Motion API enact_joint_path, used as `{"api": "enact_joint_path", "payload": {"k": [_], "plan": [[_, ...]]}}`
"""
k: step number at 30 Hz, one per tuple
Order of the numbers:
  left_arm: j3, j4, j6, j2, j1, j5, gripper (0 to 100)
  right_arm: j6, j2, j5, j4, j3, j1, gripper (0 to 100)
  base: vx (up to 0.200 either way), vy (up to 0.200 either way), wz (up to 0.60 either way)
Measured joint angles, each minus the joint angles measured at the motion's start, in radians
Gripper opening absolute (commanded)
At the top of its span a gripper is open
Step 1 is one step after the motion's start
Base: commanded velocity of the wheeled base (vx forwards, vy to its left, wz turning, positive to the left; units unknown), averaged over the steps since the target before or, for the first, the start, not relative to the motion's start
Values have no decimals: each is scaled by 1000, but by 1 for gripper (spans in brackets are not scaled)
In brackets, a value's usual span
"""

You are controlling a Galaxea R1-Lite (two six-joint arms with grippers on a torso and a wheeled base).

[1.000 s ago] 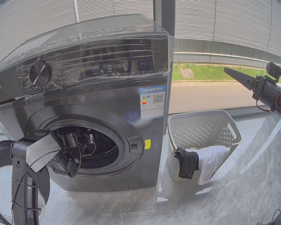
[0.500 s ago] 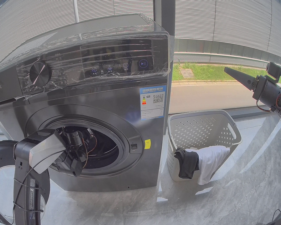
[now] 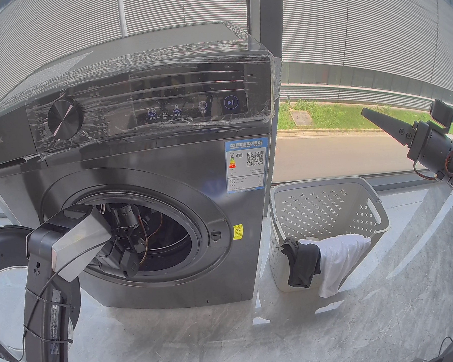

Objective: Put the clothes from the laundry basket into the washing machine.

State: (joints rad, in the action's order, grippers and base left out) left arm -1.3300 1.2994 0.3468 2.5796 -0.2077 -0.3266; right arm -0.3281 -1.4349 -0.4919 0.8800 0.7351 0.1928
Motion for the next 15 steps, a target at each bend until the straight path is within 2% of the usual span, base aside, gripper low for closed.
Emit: {"api": "enact_joint_path", "payload": {"k": [5, 7, 8, 10, 13, 15], "plan": [[4, -3, 68, 0, -6, -20, 100, 0, 0, 0, 0, 0, 0, 100, 0, 0, 0], [9, -2, 67, 1, -5, -28, 100, 0, 0, 0, 0, 1, 0, 100, 0, 0, 0], [14, -1, 53, 2, -1, -28, 100, 0, 0, 0, 0, 1, 0, 100, 0, 0, 0], [29, 7, 2, 5, 5, -16, 100, 0, 0, 0, 0, 2, 0, 100, 0, 0, 0], [71, 29, -90, 8, 13, 33, 100, 0, 0, 0, 0, 2, 0, 100, 0, 0, 0], [116, 42, -179, 11, 16, 78, 100, 0, 0, 0, 0, 2, 0, 100, 0, 0, 0]]}}
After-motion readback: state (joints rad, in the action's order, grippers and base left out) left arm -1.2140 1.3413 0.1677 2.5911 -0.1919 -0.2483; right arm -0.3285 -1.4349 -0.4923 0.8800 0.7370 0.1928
